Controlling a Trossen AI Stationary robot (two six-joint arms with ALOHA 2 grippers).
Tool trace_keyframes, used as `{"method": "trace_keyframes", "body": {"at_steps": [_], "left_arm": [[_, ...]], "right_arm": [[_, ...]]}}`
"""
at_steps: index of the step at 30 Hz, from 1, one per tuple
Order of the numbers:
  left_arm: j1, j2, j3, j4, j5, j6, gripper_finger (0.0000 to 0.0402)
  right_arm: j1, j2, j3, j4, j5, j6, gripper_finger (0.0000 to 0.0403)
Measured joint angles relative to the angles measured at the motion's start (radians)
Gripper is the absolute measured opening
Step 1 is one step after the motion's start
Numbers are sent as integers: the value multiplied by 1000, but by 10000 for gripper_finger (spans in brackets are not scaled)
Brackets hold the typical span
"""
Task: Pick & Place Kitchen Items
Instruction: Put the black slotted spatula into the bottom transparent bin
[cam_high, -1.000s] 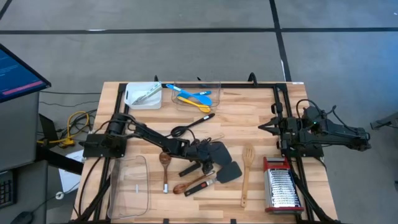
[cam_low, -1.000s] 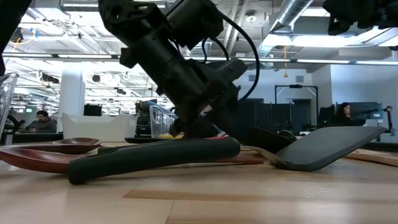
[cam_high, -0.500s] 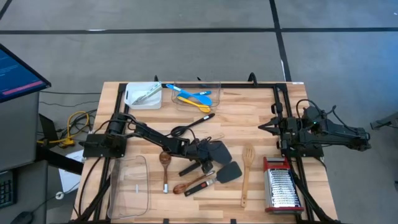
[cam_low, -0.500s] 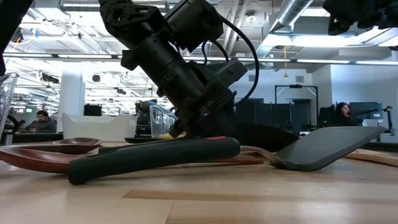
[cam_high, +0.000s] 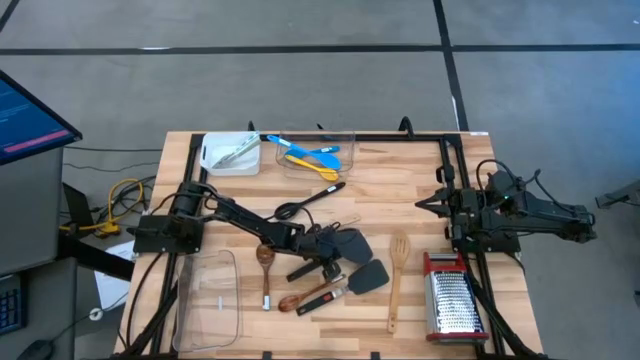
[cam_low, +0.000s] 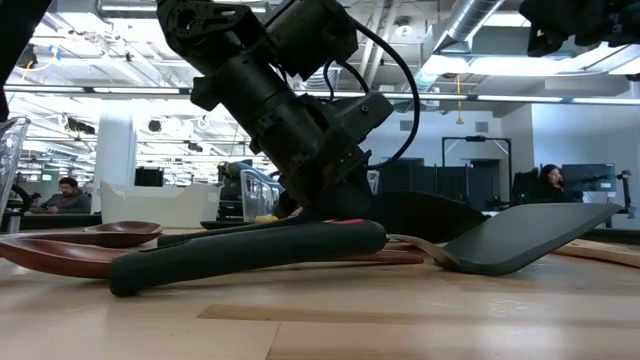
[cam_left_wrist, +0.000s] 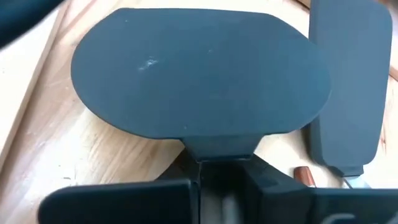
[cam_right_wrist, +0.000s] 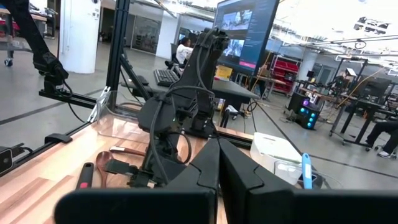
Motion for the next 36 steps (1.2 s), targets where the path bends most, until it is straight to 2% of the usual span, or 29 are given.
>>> {"method": "trace_keyframes", "body": {"at_steps": [4,12,18,25,32,36], "left_arm": [[0,0,0,1,-1,0,49],[0,-2,0,3,-2,0,28],[0,-2,0,8,-1,0,51],[0,-2,1,12,17,0,29],[0,-3,1,18,17,0,36],[0,-3,1,23,17,0,26]], "right_arm": [[0,0,0,0,0,0,0],[0,0,0,0,0,0,0],[0,0,0,-1,0,0,0],[0,0,0,-1,0,0,0],[0,0,0,-2,0,0,0],[0,0,0,-2,0,0,0]]}}
